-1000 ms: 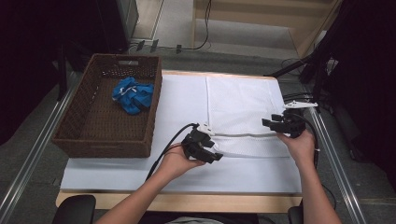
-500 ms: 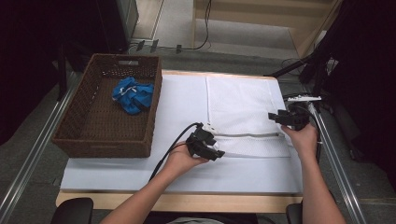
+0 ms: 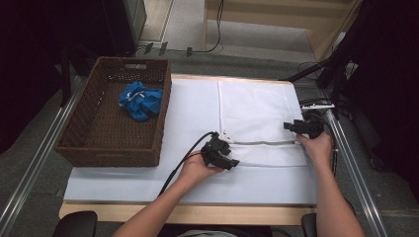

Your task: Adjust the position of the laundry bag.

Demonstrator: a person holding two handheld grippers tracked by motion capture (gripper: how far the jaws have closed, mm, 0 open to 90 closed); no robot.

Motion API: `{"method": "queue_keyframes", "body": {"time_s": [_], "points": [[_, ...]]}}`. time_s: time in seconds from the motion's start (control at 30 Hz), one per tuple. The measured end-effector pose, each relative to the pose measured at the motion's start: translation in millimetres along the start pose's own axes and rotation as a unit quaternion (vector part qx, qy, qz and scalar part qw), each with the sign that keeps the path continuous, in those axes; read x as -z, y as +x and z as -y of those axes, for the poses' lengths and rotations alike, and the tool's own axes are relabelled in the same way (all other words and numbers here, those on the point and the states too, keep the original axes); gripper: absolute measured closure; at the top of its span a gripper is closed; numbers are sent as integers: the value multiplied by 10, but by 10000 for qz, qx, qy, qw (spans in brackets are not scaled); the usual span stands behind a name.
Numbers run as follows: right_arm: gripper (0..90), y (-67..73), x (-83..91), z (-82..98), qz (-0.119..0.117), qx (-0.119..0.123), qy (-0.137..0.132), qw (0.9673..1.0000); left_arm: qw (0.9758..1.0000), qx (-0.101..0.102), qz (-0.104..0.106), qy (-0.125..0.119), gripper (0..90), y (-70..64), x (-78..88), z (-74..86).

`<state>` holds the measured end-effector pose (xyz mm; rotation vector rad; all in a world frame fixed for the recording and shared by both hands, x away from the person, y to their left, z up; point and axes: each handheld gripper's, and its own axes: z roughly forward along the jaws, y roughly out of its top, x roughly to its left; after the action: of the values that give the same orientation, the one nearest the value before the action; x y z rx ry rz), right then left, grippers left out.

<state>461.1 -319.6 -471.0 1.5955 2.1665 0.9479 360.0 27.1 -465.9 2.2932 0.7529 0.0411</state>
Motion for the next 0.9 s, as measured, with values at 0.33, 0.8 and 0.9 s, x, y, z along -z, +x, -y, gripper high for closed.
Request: {"method": "queue_keyframes", "body": {"time_s": [0.33, 0.8, 0.9], "points": [[593, 122, -60, 10, 92, 255, 111, 9996, 9999, 21, -53, -99, 678, -4, -32, 5], [900, 138, -79, 10, 81, 11, 58, 10000, 9996, 220, 172, 59, 900, 54, -38, -25], [900, 149, -76, -1, 117, 26, 100, 9999, 9997, 168, 162, 64, 900, 58, -22, -38]]}}
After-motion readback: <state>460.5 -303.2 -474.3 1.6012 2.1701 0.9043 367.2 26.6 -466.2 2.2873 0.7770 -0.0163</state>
